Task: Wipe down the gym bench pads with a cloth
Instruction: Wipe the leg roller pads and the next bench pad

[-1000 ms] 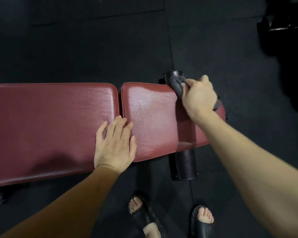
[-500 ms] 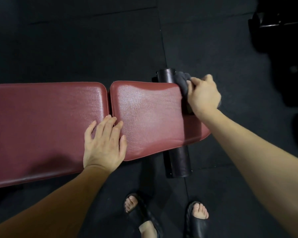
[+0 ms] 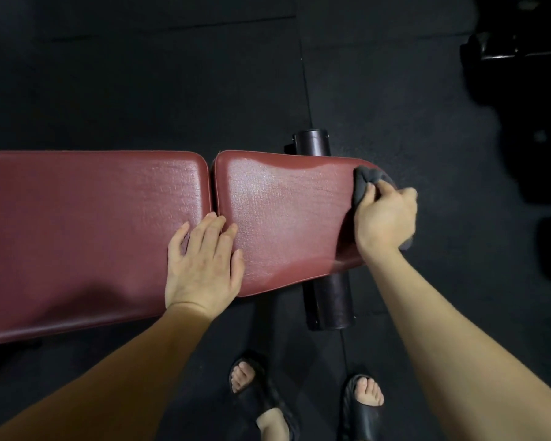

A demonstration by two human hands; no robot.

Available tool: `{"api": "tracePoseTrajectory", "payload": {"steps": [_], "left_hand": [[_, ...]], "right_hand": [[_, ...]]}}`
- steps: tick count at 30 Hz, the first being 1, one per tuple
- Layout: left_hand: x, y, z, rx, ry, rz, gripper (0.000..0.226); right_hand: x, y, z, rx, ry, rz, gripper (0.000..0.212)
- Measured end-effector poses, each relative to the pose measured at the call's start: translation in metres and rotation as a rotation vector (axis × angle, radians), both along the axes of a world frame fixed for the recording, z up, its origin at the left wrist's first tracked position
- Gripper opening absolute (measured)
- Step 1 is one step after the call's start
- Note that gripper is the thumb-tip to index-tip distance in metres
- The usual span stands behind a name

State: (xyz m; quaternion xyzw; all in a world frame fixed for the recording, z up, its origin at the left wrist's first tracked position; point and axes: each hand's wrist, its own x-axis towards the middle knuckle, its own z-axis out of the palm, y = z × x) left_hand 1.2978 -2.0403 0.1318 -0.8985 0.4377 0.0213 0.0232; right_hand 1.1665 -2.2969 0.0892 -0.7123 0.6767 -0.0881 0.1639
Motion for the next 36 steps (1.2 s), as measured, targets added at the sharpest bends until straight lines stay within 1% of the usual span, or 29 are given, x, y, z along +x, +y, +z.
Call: {"api": "tracePoseTrajectory", "payload": {"steps": [4, 7, 9, 11, 12, 13, 16, 18, 20, 22, 24, 26, 28, 30, 32, 34, 36], "left_hand": [[0.000, -0.001, 0.000, -0.014, -0.019, 0.002, 0.047], [-0.001, 0.000, -0.002, -0.037, -0.040, -0.007, 0.045], [-0.001, 0.000, -0.003, -0.051, -0.053, -0.014, 0.044], [-0.001, 0.000, -0.002, -0.058, -0.055, -0.010, 0.044], [-0.001, 0.000, -0.002, -0.055, -0.054, -0.007, 0.044], [-0.001, 0.000, -0.002, -0.051, -0.053, -0.005, 0.044], [-0.001, 0.001, -0.003, -0.042, -0.049, -0.007, 0.045], [-0.002, 0.001, -0.004, -0.038, -0.048, -0.011, 0.046], [-0.002, 0.001, -0.004, -0.028, -0.044, -0.009, 0.047], [-0.002, 0.001, -0.004, -0.029, -0.046, -0.006, 0.046], [-0.003, 0.002, -0.005, -0.049, -0.053, -0.014, 0.044], [-0.003, 0.003, -0.007, -0.072, -0.064, -0.022, 0.042], [-0.003, 0.003, -0.006, -0.070, -0.062, -0.027, 0.042], [-0.003, 0.003, -0.005, -0.075, -0.052, -0.018, 0.042], [-0.003, 0.002, -0.003, -0.096, -0.030, -0.006, 0.039], [-0.003, 0.001, -0.002, -0.152, 0.003, 0.007, 0.033], [-0.003, 0.004, 0.001, -0.266, 0.046, 0.051, 0.026]], "right_hand": [[0.063, 0.034, 0.014, -0.080, -0.082, 0.182, 0.024], [0.108, 0.073, 0.026, -0.120, -0.183, 0.455, 0.017], [0.113, 0.083, 0.029, -0.134, -0.211, 0.677, 0.017], [0.087, 0.063, 0.024, -0.168, -0.197, 0.810, 0.020], [0.066, 0.045, 0.018, -0.166, -0.160, 0.806, 0.023], [0.042, 0.025, 0.011, -0.150, -0.114, 0.744, 0.026], [-0.021, -0.024, -0.001, -0.082, -0.013, 0.402, 0.032], [-0.021, -0.025, -0.006, -0.085, 0.009, 0.239, 0.031], [0.008, -0.011, -0.003, -0.095, 0.000, 0.168, 0.031], [0.051, 0.009, 0.005, -0.106, -0.081, 0.263, 0.028], [0.095, 0.032, 0.014, -0.152, -0.177, 0.475, 0.021], [0.122, 0.050, 0.021, -0.204, -0.231, 0.664, 0.016], [0.114, 0.059, 0.024, -0.231, -0.290, 0.788, 0.018], [0.080, 0.071, 0.025, -0.214, -0.331, 0.935, 0.023], [0.039, 0.084, 0.024, -0.196, -0.336, 1.028, 0.025], [0.023, 0.091, 0.024, -0.160, -0.325, 1.039, 0.025], [0.043, 0.086, 0.024, -0.162, -0.306, 0.990, 0.028]]}}
